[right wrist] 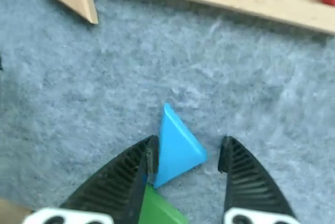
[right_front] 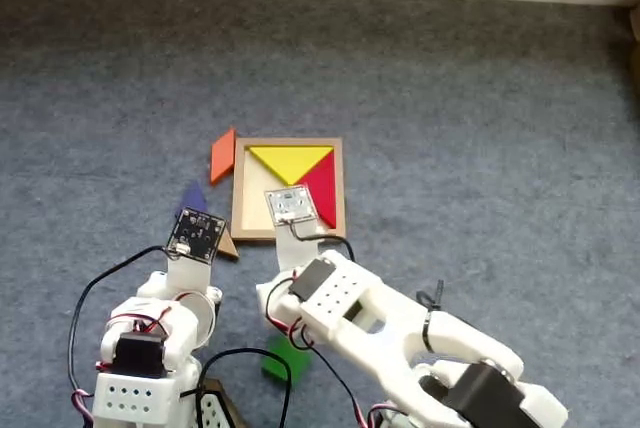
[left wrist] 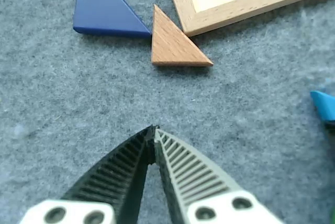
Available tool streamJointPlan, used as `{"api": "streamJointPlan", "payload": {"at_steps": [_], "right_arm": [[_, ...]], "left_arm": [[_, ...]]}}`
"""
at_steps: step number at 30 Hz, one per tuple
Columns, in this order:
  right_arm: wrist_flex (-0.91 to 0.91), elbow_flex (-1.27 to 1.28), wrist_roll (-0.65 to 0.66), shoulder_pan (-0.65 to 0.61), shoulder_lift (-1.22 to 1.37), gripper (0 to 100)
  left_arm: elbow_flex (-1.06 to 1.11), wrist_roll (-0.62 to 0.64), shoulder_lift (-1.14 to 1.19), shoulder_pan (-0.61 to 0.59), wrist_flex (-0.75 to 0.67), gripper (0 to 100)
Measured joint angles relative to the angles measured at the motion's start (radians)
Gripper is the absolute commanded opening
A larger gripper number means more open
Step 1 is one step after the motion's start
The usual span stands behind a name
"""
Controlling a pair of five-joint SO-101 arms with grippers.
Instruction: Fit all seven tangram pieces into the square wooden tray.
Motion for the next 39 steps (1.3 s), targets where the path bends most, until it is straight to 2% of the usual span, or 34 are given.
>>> {"api": "streamJointPlan", "payload": {"at_steps": [12,17,20,31,39], "right_arm": [[0.000,-0.032,0.000,-0.032,0.061,17.7],[0.002,-0.032,0.002,-0.032,0.063,5.4],[0.003,-0.032,0.003,-0.031,0.064,3.7],[0.026,-0.029,0.193,0.040,0.048,3.4],[0.048,-0.028,0.442,0.170,-0.101,3.4]], "left_arm": [[0.000,0.000,0.000,0.000,0.000,1],[0.000,0.000,0.000,0.000,0.000,1],[0.000,0.000,0.000,0.000,0.000,1],[0.000,0.000,0.000,0.000,0.000,1],[0.000,0.000,0.000,0.000,0.000,1]]}}
